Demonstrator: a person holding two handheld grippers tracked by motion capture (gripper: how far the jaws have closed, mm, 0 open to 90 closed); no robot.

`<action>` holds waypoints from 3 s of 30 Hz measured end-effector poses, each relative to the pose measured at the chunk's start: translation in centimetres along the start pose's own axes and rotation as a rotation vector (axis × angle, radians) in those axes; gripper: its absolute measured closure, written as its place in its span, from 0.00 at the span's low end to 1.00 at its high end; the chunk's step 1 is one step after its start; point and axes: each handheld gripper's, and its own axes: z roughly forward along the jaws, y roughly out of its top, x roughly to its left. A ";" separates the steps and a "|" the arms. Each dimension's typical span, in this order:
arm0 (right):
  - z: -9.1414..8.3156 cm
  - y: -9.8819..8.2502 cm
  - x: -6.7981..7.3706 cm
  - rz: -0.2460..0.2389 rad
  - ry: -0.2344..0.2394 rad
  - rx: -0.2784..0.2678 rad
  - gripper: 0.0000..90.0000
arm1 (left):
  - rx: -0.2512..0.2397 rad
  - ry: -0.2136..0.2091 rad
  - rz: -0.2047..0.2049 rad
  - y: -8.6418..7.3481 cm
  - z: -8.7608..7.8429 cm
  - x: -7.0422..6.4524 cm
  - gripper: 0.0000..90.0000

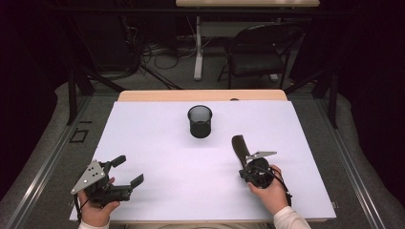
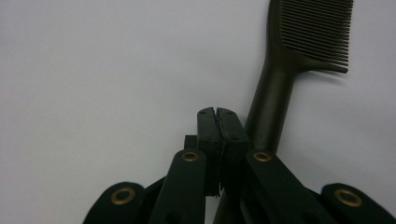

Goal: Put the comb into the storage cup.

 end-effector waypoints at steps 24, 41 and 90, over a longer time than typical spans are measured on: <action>-0.9 0.9 0.1 -0.016 -0.012 0.015 0.85 | 0.006 -0.001 0.001 0.0 0.1 -0.1 0.07; -1.3 1.9 0.2 -0.018 -0.031 0.036 0.53 | 0.008 0.000 0.000 0.0 0.1 -0.1 0.07; 0.9 4.6 -1.4 0.081 -0.072 0.256 0.12 | 0.019 -0.004 -0.002 -0.1 0.2 0.0 0.07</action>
